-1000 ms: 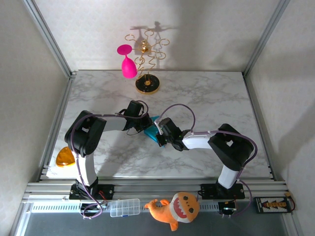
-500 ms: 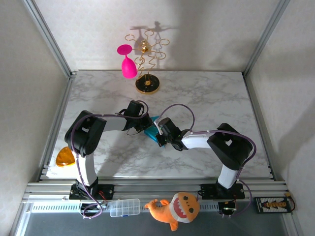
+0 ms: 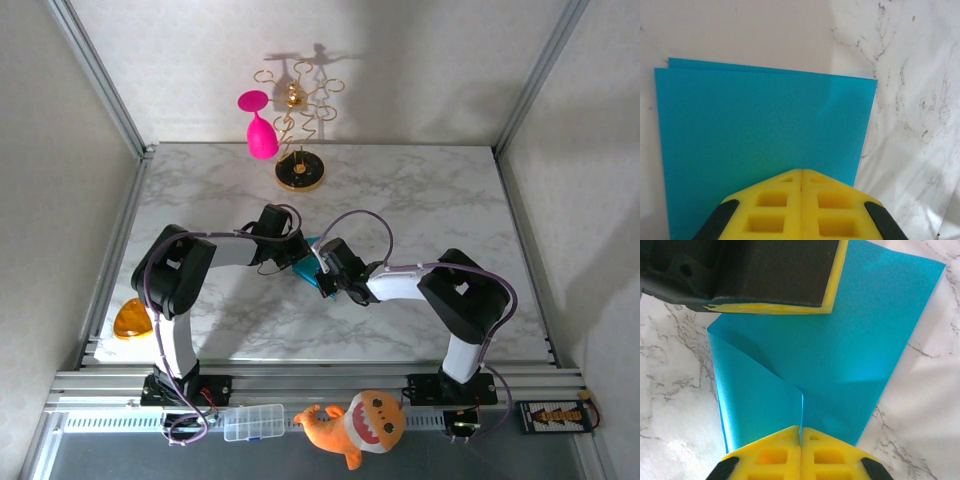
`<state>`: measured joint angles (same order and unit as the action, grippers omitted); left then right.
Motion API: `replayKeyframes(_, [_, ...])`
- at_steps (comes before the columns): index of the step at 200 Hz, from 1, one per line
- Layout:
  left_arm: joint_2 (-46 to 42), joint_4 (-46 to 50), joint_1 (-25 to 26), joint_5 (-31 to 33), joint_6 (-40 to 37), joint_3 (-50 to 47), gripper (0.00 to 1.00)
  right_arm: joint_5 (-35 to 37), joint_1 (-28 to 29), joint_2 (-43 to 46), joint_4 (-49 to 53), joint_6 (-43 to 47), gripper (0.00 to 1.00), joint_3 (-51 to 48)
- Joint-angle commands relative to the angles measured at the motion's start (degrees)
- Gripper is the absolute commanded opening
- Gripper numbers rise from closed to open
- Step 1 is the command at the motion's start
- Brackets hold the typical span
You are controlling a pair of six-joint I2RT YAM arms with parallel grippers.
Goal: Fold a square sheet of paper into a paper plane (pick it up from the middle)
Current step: Third fold the triangle at the center of the table.
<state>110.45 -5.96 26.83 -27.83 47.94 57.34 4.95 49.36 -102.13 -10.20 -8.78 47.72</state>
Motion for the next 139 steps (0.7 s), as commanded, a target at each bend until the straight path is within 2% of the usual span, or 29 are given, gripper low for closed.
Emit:
replayKeyframes(1, [2.6, 4.2, 0.9, 0.8, -0.9, -0.3, 0.00, 1.0, -0.3, -1.1, 1.7, -0.6, 0.02, 1.0])
replayKeyframes(80, [-0.8, 4.8, 0.5, 0.6, -0.3, 1.4, 0.00, 0.0, -0.3, -0.9, 2.8, -0.6, 0.02, 1.0])
replayKeyframes(139, [-9.2, 1.7, -0.2, 2.4, 4.8, -2.5, 0.16, -1.9, -0.6, 0.4, 3.7, -0.5, 0.03, 1.2])
